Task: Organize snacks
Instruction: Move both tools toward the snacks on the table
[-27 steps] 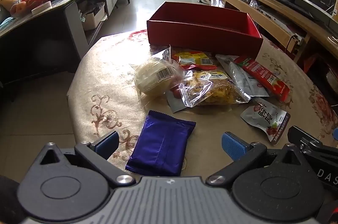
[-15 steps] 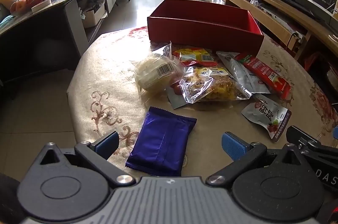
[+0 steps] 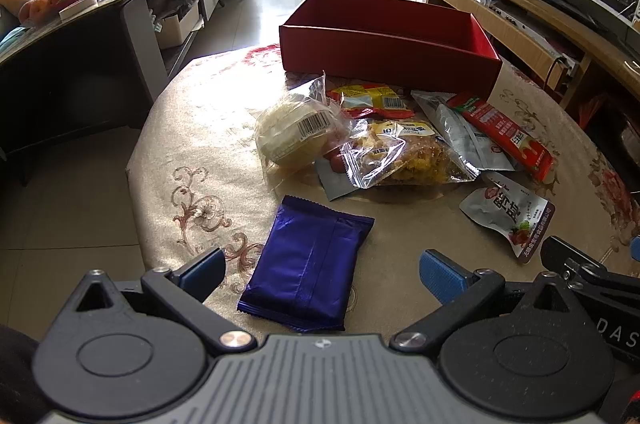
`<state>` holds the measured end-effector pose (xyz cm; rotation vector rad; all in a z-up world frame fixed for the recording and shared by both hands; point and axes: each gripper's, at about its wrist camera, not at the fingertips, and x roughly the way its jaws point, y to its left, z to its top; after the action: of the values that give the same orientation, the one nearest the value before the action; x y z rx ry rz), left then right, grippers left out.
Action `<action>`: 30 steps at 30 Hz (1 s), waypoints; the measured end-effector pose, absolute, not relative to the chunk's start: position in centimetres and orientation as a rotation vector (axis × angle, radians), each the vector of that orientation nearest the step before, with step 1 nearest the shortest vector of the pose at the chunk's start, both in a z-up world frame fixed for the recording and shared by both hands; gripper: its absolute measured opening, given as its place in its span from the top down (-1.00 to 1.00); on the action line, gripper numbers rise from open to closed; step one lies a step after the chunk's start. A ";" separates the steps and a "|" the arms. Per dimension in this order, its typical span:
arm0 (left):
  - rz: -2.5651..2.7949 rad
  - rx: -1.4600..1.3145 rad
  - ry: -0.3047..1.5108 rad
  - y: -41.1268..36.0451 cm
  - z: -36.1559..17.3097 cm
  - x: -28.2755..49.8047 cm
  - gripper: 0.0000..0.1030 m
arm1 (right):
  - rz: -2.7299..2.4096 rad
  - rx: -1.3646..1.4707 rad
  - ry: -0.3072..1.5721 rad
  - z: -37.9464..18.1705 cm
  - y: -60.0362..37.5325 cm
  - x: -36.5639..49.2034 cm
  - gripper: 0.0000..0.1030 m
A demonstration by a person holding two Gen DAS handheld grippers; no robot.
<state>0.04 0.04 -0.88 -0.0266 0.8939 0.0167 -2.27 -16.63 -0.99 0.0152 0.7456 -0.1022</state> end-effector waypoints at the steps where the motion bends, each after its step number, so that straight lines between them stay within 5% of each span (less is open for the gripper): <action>1: 0.017 -0.026 0.894 0.0 -0.9 0.0 -0.97 | -0.102 0.015 0.746 -1.0 -16.6 -2.3 -1.00; 30: 0.027 -0.028 0.917 0.5 -1.5 0.1 -0.93 | -0.087 0.017 0.775 -1.5 -16.4 -1.8 -1.00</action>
<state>0.09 0.48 -1.50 -0.0275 0.9174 0.0269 -1.84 -16.43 -1.49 0.0173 0.7754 -0.0867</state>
